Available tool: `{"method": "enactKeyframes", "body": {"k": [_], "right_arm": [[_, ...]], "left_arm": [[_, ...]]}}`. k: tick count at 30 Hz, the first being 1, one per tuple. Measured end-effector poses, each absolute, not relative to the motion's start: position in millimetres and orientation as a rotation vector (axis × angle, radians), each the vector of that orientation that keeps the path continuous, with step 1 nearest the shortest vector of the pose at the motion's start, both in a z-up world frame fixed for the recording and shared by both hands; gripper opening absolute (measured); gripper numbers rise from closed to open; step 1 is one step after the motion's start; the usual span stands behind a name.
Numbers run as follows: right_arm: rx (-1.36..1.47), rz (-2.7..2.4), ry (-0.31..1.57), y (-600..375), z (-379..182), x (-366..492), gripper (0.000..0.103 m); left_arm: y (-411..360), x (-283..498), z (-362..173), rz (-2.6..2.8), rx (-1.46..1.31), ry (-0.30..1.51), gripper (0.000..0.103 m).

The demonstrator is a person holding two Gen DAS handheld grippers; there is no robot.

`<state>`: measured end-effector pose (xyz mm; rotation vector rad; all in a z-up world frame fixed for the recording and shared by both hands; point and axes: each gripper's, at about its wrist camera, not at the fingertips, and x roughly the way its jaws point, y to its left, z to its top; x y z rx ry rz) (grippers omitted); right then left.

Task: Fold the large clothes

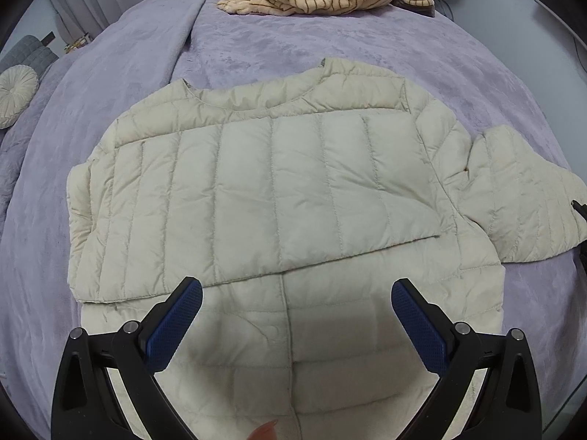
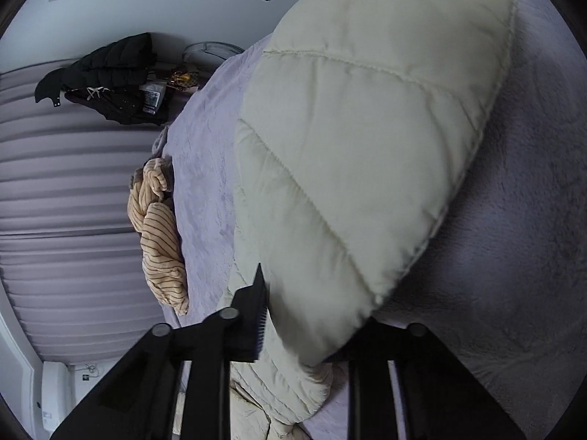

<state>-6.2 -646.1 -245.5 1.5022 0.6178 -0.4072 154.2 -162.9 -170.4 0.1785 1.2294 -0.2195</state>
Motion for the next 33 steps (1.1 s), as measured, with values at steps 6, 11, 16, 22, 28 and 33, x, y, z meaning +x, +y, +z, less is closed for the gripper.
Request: {"method": "enactKeyframes", "body": {"k": [6, 11, 16, 22, 28, 33], "right_arm": [[1.375, -0.364, 0.601, -632, -205, 8, 0.011], [1.202, -0.251, 0.589, -591, -146, 39, 0.011], [0.96, -0.083, 0.628, -511, -93, 96, 0.011], [0.647, 0.096, 0.731, -383, -75, 159, 0.011], [0.469, 0.196, 0.902, -280, -124, 188, 0.011], [0.342, 0.203, 1.068, -229, -184, 196, 0.012]], "left_arm": [[-137, 168, -168, -0.188, 0.152, 1.208, 0.103], [-104, 183, -162, -0.146, 0.087, 1.177, 0.103], [-70, 192, -160, -0.139, 0.047, 1.17, 0.103], [-31, 196, -160, -0.105, -0.019, 1.159, 0.103], [3, 199, -170, -0.057, -0.05, 1.153, 0.103], [11, 205, -188, -0.042, -0.081, 1.173, 0.103]]}}
